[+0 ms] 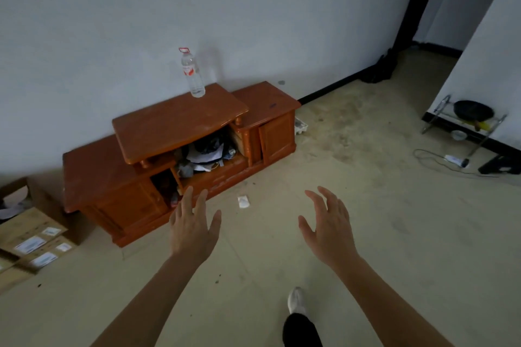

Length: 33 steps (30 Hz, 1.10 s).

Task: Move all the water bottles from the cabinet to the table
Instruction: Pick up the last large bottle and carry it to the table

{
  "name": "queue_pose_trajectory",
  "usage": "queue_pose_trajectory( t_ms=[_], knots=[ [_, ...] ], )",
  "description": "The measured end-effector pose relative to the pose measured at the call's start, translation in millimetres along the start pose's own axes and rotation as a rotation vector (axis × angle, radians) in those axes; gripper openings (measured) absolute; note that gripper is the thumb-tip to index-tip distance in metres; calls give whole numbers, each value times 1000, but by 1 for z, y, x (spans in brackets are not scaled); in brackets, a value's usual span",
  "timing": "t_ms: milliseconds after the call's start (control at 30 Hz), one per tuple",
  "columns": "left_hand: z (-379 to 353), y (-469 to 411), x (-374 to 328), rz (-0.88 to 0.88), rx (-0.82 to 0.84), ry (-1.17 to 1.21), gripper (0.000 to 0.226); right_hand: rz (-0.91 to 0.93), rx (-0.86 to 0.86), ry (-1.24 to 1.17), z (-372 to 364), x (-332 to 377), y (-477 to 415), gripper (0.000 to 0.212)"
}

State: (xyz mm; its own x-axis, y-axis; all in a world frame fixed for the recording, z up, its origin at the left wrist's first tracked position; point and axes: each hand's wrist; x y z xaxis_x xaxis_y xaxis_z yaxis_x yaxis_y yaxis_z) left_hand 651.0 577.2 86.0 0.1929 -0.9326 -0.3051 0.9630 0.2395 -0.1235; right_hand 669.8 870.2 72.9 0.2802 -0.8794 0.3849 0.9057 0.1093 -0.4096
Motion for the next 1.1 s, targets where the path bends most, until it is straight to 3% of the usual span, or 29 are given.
queue_pose_trajectory(
  t_ms=[300,433,633,833,1100],
  knots=[
    [-51,-239,-19,171,82,-5,77,-18,95,-41,-114,-79,-270,65],
    [-47,-349,-15,210,24,-19,77,64,142,-70,-154,-72,-402,66],
    [-83,-492,29,278,68,29,82,163,237,-71,-245,-53,-549,65],
    [-132,-671,64,283,180,136,87,133,270,-37,-342,-51,-677,68],
    [-120,-879,72,246,155,277,87,85,324,-65,-410,-36,-854,77]
  ],
)
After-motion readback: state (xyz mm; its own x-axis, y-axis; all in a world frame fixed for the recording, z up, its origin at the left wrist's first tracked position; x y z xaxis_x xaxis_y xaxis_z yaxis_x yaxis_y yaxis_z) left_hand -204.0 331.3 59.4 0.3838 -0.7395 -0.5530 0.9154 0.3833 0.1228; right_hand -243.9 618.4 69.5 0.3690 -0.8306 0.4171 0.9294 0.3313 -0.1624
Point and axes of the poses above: each hand's wrist, its own y-axis away from the middle knuckle, its own z-axis out of the back of the hand, x = y × z, and after that the axes turned 8 degrees about z, right-handed
